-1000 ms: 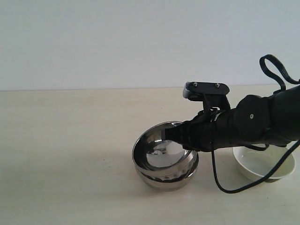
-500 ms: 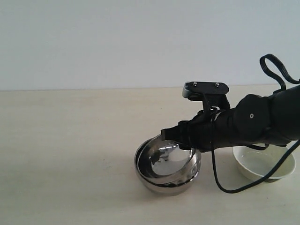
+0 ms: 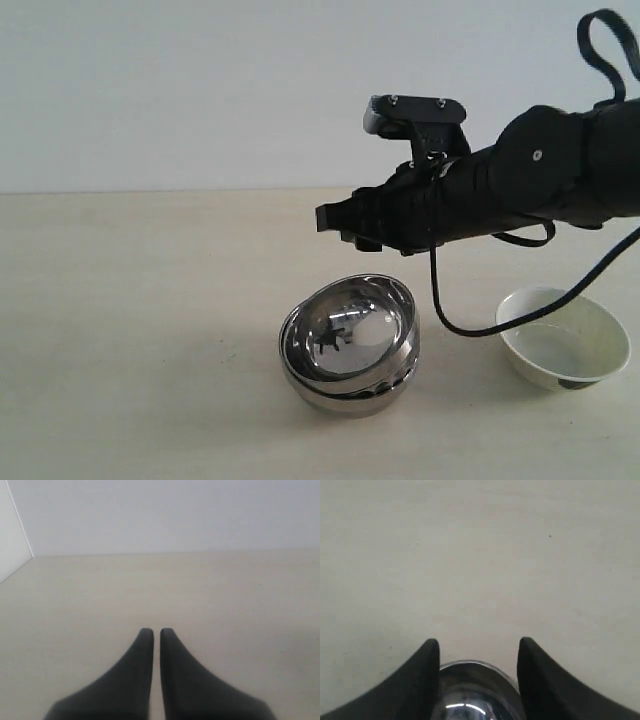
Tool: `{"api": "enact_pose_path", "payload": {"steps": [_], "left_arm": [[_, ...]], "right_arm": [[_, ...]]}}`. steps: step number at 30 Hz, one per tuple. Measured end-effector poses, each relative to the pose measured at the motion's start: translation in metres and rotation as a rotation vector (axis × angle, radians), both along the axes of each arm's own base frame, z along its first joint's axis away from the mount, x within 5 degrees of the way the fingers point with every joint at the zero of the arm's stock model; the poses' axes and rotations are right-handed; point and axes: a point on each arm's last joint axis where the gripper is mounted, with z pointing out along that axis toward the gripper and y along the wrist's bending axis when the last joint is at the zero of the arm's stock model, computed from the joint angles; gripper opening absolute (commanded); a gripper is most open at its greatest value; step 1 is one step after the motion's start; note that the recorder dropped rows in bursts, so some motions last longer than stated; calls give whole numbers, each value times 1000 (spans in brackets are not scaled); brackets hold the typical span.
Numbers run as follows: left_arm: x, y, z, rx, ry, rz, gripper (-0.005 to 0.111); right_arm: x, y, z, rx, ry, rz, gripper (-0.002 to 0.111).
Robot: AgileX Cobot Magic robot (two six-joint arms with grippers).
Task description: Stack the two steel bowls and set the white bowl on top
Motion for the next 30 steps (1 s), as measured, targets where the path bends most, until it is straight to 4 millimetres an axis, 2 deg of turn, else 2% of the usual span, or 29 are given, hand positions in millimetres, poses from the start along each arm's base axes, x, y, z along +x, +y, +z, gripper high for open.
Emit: {"api": "enact_pose_path", "payload": {"steps": [2,5,19,30], "left_arm": [[0,0,0,0,0,0,4],[0,0,0,0,0,0,4],[0,0,0,0,0,0,4],[0,0,0,0,0,0,4]], "right_arm": [[-3,-1,7,-7,-11,21,29],[-9,-2,11,-58,-6,83,-1],[-22,-8,-1,-204,77,197,0],[-33,-20,-26,-285,112,195,0]]}}
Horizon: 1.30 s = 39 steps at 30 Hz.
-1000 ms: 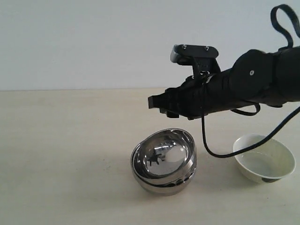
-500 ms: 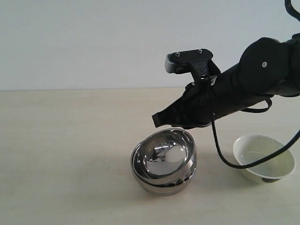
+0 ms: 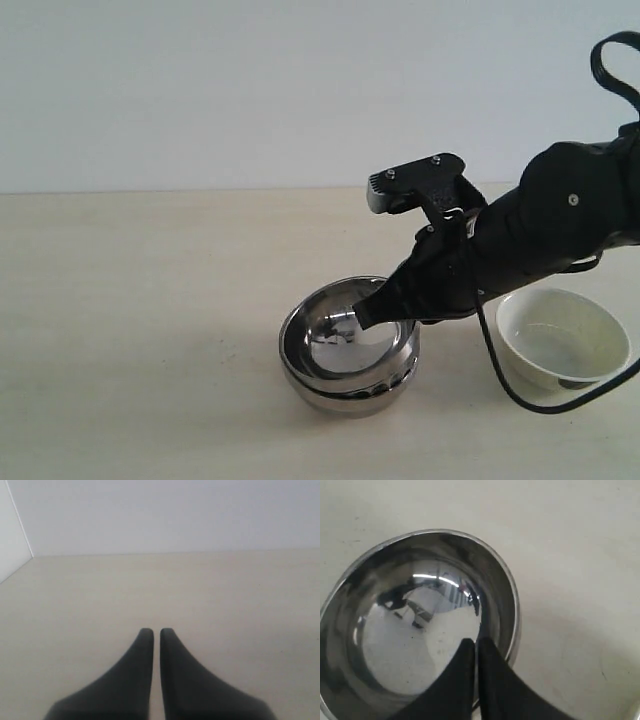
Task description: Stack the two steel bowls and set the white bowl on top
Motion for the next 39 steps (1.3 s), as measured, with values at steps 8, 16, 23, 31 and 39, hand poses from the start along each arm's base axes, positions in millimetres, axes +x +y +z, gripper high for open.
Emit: {"api": "enact_pose_path", "payload": {"steps": [8,16,23,31,39], "left_arm": [[0,0,0,0,0,0,4],[0,0,0,0,0,0,4],[0,0,0,0,0,0,4],[0,0,0,0,0,0,4],[0,0,0,0,0,0,4]], "right_arm": [[1,1,-6,-7,19,-7,0],[3,2,-23,-37,67,-7,0],[7,3,-23,-18,25,-15,0],[6,2,-6,18,-41,-19,0],[-17,-3,39,85,-70,-5,0]]}}
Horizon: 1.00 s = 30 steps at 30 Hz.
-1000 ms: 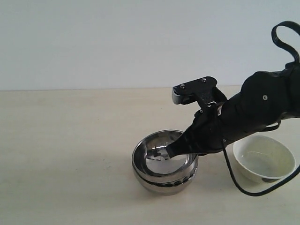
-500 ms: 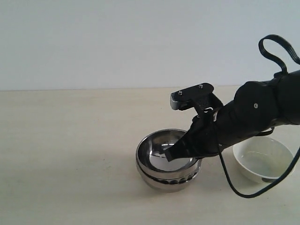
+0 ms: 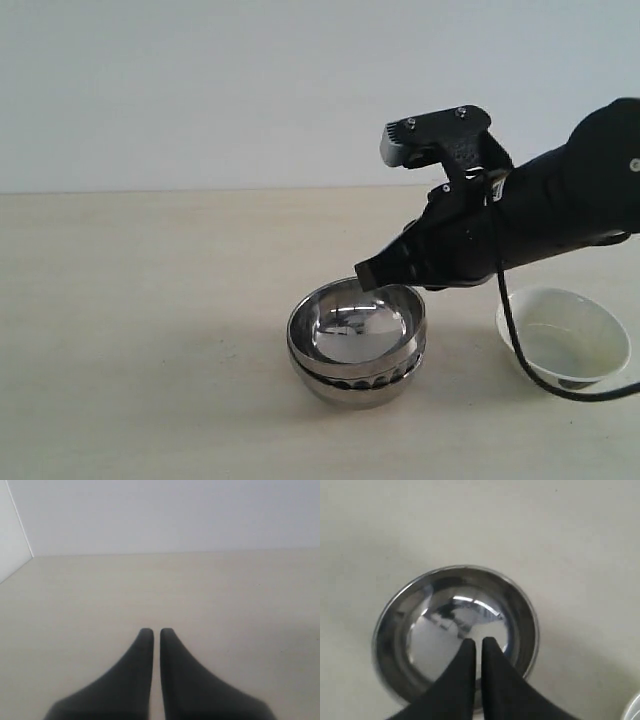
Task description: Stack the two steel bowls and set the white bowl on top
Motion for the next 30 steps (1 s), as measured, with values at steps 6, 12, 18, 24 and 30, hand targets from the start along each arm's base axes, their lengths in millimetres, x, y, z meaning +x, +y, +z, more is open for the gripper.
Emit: {"api": "enact_pose_path", "payload": {"steps": [6,12,18,24,30], "left_arm": [[0,0,0,0,0,0,4],[0,0,0,0,0,0,4],[0,0,0,0,0,0,4],[0,0,0,0,0,0,4],[0,0,0,0,0,0,4]], "right_arm": [[-32,24,-3,-60,94,151,0],[-27,30,-23,-125,122,146,0],[-19,34,-40,-155,122,142,0],[-17,35,-39,-145,103,141,0],[-12,36,-36,-149,20,148,0]]}}
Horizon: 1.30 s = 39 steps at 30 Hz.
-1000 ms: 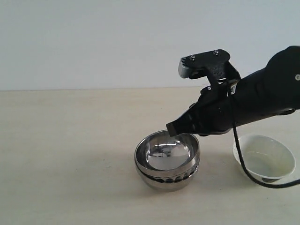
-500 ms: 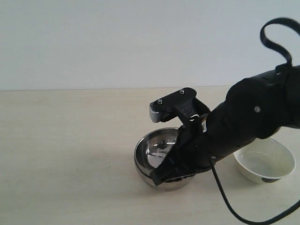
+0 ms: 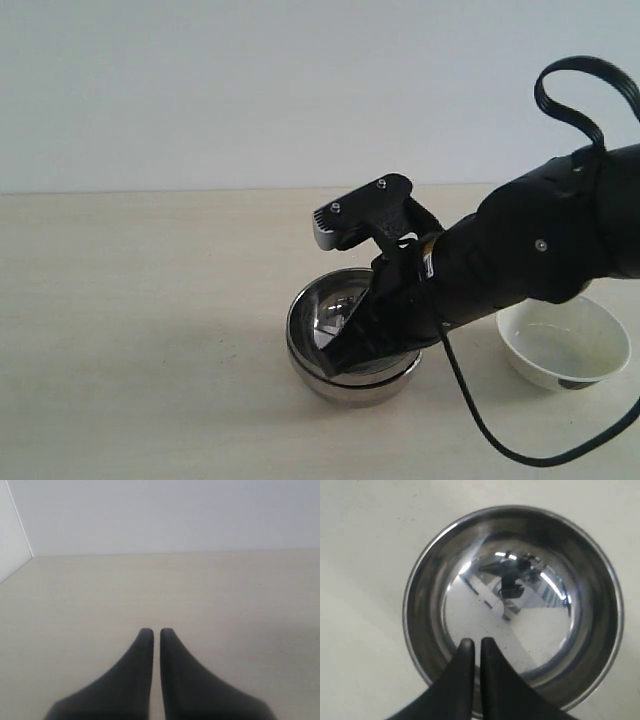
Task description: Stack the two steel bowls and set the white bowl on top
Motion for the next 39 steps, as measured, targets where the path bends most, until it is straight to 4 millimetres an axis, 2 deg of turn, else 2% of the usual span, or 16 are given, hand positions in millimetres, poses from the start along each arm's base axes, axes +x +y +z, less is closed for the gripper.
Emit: {"api": "enact_pose_path", "payload": {"steps": [3,8,11,25,28,39], "left_arm": [[0,0,0,0,0,0,4],[0,0,0,0,0,0,4],[0,0,0,0,0,0,4],[0,0,0,0,0,0,4],[0,0,0,0,0,0,4],[0,0,0,0,0,0,4]], "right_arm": [[9,-7,2,25,-25,-62,0],[28,-35,1,27,-6,-195,0],[33,-43,-4,11,15,-230,0],[40,-42,-24,-13,47,-235,0],[41,-41,-23,-4,35,-234,0],[36,-44,11,78,-70,-233,0]]}}
